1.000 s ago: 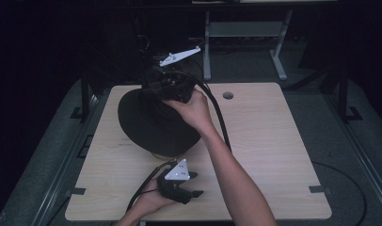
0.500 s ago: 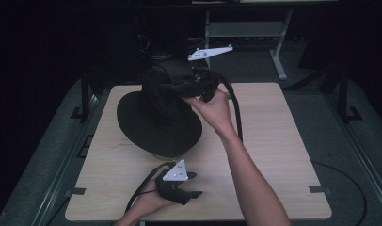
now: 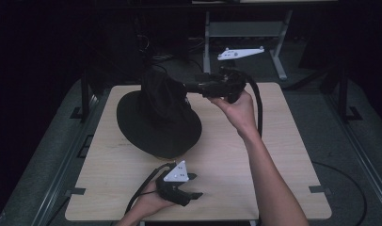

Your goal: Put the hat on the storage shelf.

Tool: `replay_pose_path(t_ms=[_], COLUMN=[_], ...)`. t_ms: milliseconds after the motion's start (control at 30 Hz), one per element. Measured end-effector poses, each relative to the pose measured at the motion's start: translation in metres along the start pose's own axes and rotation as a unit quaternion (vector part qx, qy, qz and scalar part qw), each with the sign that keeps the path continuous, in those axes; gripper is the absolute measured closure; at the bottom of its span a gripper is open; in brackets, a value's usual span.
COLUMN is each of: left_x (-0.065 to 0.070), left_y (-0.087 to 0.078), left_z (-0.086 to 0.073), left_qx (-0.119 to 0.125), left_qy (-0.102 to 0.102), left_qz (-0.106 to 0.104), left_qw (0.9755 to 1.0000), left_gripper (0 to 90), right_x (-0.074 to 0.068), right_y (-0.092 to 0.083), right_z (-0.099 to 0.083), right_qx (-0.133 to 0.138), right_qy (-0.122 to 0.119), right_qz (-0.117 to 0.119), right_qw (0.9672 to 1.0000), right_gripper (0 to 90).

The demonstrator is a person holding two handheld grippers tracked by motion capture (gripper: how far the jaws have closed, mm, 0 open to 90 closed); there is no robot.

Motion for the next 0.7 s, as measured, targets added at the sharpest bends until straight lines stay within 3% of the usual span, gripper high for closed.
replay_pose_path(t_ms=[467, 700], left_x=[0.000, 0.002], left_y=[0.000, 0.000], left_z=[0.000, 0.001], left_qx=[-0.001, 0.002], left_qy=[0.002, -0.007], left_qz=[0.001, 0.000], left_qw=[1.0000, 1.0000], left_gripper=[33.8, 33.1], right_x=[0.018, 0.024], right_y=[-0.039, -0.057], right_z=[-0.019, -0.030], right_qx=[-0.004, -0.009], right_qy=[0.009, 0.012], right_qz=[-0.038, -0.055], right_qw=[0.9992, 0.9984], right_gripper=[34.2, 32.0])
Point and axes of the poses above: each handheld gripper's, and its own axes: y roughly forward along the jaws, z roughly out of its top, x roughly to its right, the point moved 9 cm from there along y, roughly forward along the jaws, and after that the axes turned 9 degrees about -y, right-handed, at the moved point
